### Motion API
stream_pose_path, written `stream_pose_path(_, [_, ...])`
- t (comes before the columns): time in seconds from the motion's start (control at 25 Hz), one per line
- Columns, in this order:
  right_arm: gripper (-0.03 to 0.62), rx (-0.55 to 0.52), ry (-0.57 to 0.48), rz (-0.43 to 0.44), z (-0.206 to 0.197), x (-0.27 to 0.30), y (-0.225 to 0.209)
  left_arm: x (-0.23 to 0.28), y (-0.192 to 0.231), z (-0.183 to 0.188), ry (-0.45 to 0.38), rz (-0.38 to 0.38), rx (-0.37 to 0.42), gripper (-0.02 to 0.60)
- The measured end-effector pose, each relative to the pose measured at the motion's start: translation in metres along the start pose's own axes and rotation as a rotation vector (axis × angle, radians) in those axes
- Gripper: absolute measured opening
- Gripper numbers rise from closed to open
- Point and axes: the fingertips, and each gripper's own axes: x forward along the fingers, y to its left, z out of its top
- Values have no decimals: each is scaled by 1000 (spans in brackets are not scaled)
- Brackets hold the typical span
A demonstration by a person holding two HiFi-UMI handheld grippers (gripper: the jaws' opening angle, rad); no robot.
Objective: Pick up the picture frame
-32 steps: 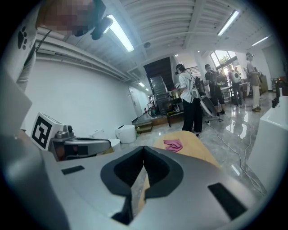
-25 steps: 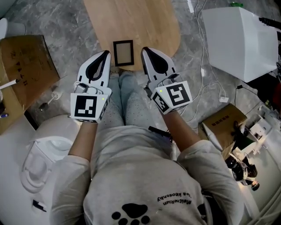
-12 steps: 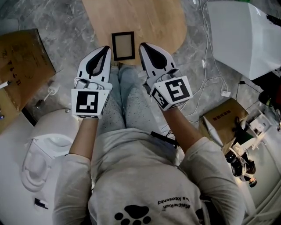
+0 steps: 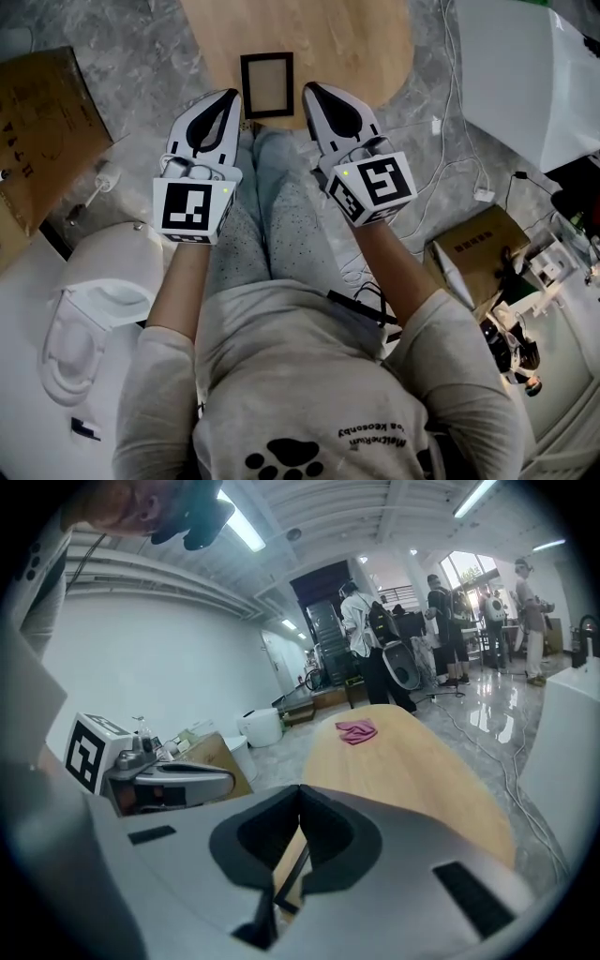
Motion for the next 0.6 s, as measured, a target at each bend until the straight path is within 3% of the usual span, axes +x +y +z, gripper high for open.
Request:
stream_pose_path(0.24, [9, 14, 32, -1, -20, 10, -4, 12, 2, -14, 14, -24, -1, 9])
stream_pose_path(0.6, [9, 9, 83, -4, -50, 29, -15, 29, 14, -48, 71, 2, -30, 9])
